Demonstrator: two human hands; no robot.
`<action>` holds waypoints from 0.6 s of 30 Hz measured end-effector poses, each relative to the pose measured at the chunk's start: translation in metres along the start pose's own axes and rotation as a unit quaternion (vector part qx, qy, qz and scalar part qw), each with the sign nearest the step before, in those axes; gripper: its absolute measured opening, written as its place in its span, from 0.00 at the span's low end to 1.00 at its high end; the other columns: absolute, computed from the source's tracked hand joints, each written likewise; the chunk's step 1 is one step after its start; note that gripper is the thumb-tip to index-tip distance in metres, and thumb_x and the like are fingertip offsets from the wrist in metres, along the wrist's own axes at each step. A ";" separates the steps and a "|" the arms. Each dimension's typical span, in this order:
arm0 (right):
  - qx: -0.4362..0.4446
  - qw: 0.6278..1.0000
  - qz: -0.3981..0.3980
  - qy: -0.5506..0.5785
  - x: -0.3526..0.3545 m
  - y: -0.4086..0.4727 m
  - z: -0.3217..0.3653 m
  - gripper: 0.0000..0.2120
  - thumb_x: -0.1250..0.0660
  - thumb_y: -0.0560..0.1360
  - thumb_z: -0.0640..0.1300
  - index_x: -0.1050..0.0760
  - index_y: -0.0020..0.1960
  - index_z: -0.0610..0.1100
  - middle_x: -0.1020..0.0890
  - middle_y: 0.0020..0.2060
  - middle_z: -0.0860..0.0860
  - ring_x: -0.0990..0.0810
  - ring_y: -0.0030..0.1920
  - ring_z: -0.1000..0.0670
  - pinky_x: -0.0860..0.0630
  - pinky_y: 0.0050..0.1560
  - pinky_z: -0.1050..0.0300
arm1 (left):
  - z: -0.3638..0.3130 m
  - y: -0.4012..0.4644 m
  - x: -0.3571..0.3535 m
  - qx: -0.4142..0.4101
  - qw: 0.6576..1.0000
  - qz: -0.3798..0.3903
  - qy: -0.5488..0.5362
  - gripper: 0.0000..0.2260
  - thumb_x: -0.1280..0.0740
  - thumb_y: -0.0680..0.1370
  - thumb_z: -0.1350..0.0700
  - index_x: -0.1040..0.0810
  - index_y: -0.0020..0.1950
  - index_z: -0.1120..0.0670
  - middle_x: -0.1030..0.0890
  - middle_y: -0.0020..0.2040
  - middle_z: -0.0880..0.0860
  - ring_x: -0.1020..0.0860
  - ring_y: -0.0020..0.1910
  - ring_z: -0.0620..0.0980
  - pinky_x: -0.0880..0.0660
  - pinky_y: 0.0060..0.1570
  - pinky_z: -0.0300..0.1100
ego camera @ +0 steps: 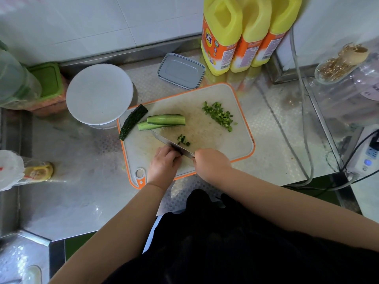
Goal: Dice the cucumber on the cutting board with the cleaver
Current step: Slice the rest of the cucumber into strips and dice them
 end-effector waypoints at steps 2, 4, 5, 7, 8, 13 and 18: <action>-0.014 1.000 0.010 -0.007 -0.001 0.003 0.002 0.06 0.42 0.79 0.39 0.26 0.48 0.42 0.29 0.34 0.50 0.28 0.37 0.45 0.34 0.35 0.56 | 0.002 -0.001 0.000 0.002 1.000 -0.003 -0.001 0.12 0.36 0.75 0.53 0.17 0.42 0.60 0.20 0.43 0.54 0.28 0.46 0.51 0.27 0.40 0.43; -0.023 1.000 0.016 -0.012 -0.003 0.005 0.005 0.06 0.41 0.79 0.37 0.25 0.48 0.42 0.28 0.35 0.49 0.28 0.37 0.46 0.33 0.36 0.56 | 0.004 -0.002 -0.001 0.005 1.000 -0.006 -0.005 0.12 0.36 0.75 0.53 0.17 0.42 0.60 0.19 0.43 0.54 0.27 0.46 0.51 0.28 0.42 0.41; -0.027 0.999 0.020 -0.011 -0.004 0.006 0.006 0.06 0.41 0.79 0.37 0.25 0.49 0.42 0.27 0.37 0.49 0.27 0.38 0.46 0.32 0.37 0.56 | 0.004 -0.001 -0.002 0.008 1.000 -0.007 -0.007 0.11 0.35 0.75 0.54 0.17 0.42 0.60 0.19 0.43 0.54 0.27 0.46 0.51 0.29 0.43 0.41; -0.027 0.999 0.026 -0.001 -0.008 0.006 0.007 0.07 0.42 0.79 0.37 0.25 0.49 0.41 0.24 0.40 0.46 0.25 0.41 0.45 0.32 0.38 0.55 | 0.004 -0.002 -0.003 0.014 1.000 -0.008 -0.010 0.11 0.35 0.75 0.54 0.17 0.41 0.60 0.19 0.43 0.54 0.27 0.46 0.51 0.29 0.43 0.41; -0.026 0.999 0.027 0.007 -0.009 0.006 0.007 0.07 0.42 0.80 0.39 0.26 0.50 0.41 0.23 0.42 0.45 0.23 0.43 0.44 0.32 0.38 0.55 | 0.004 -0.002 -0.003 0.017 1.000 -0.008 -0.009 0.11 0.35 0.75 0.54 0.17 0.41 0.60 0.19 0.43 0.54 0.28 0.46 0.51 0.29 0.43 0.40; -0.054 0.992 0.055 0.096 0.000 0.015 -0.005 0.13 0.41 0.80 0.48 0.25 0.51 0.39 0.20 0.47 0.42 0.22 0.49 0.40 0.31 0.43 0.55 | 0.004 -0.003 -0.002 -0.017 1.000 -0.010 0.003 0.10 0.35 0.76 0.55 0.17 0.42 0.59 0.20 0.44 0.55 0.26 0.45 0.54 0.26 0.44 0.44; -0.040 0.995 0.024 0.084 0.009 0.008 -0.006 0.15 0.44 0.81 0.50 0.27 0.47 0.40 0.25 0.38 0.45 0.23 0.45 0.40 0.29 0.42 0.52 | 0.003 -0.007 0.003 -0.006 1.000 -0.001 0.022 0.10 0.36 0.76 0.54 0.18 0.43 0.58 0.21 0.46 0.55 0.27 0.49 0.54 0.24 0.42 0.46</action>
Point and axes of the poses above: each hand's wrist, its own y-axis towards the middle knuckle, its own x-axis out of the back of the hand, z = x × y, the point moved 1 cm from there along y, towards the middle knuckle
